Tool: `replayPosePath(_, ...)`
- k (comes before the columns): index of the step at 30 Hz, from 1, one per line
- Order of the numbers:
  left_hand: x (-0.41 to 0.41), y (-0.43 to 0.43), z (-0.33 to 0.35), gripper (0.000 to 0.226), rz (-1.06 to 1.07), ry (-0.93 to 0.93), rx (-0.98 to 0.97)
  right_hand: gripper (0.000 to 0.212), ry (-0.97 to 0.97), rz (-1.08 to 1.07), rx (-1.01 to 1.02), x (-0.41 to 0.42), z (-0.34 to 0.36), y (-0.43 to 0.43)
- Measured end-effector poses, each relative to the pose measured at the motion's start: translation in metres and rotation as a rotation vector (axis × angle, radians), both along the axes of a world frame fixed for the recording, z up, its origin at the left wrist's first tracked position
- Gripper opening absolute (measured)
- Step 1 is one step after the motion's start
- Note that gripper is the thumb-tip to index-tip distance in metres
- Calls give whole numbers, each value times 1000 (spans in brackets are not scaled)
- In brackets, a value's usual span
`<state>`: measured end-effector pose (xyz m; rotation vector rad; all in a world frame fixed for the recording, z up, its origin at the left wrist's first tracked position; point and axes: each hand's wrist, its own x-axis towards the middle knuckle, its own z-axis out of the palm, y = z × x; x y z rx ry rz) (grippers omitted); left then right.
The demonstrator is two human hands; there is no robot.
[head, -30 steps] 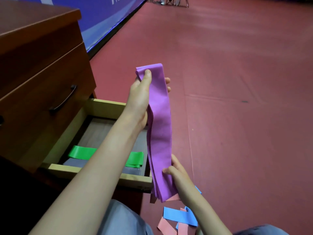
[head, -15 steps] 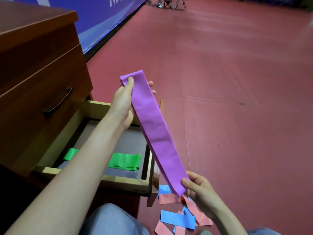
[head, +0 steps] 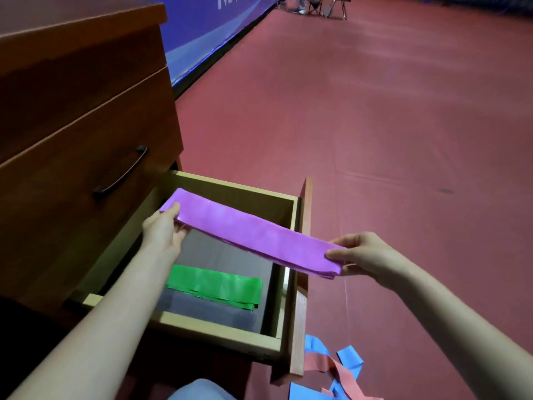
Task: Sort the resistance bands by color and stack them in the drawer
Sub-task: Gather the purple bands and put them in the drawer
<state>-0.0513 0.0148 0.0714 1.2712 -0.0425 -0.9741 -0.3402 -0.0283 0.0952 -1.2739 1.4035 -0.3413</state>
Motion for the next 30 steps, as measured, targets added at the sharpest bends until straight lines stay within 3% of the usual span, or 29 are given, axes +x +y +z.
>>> replayPosePath(6,48,-9,-52,34,102,-119,221,16,182,159,-28,70,-6,-33)
replayPosePath(9,64,-13,-78,17,111,-336,340,6,387,289,-59,106,-31,-38)
replayPosePath(11,76,-16,-97,29,104,-491,432,8,483,336,-100,129,-53,-41)
replayPosePath(14,97,-21,-118,44,42,-576,550,21,469,301,-65,149,-87,-50)
replayPosePath(18,119,-26,-147,50,-20,-564,608,23,436,185,0,157,-123,-63)
replayPosePath(24,123,-25,-166,41,-93,-637,621,32,450,139,-145,163,-167,-70)
replayPosePath(30,130,-25,-172,32,-192,-788,679,31,506,153,-104,158,-183,-63)
